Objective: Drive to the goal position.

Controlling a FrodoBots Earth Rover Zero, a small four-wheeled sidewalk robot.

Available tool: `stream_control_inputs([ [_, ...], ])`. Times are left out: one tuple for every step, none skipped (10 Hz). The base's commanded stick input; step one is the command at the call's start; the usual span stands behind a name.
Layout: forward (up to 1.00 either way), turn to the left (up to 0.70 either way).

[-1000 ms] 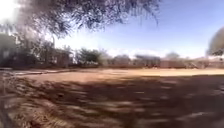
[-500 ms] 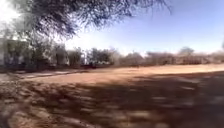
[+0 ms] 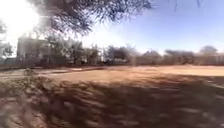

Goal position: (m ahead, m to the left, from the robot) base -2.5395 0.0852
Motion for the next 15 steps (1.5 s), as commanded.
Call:
stream_control_inputs([
  [1.0, 0.27],
  [1.0, 0.27],
  [1.0, 0.24],
  [1.0, 0.12],
  [-0.01, 0.0],
  [-0.41, 0.0],
  [-0.81, 0.0],
  [-1.0, 0.0],
  [-1.0, 0.0],
  [-1.0, 0.0],
  [-1.0, 0.0],
  [-1.0, 0.0],
  [-1.0, 0.0],
  [-1.0, 0.0],
  [-1.0, 0.0],
])
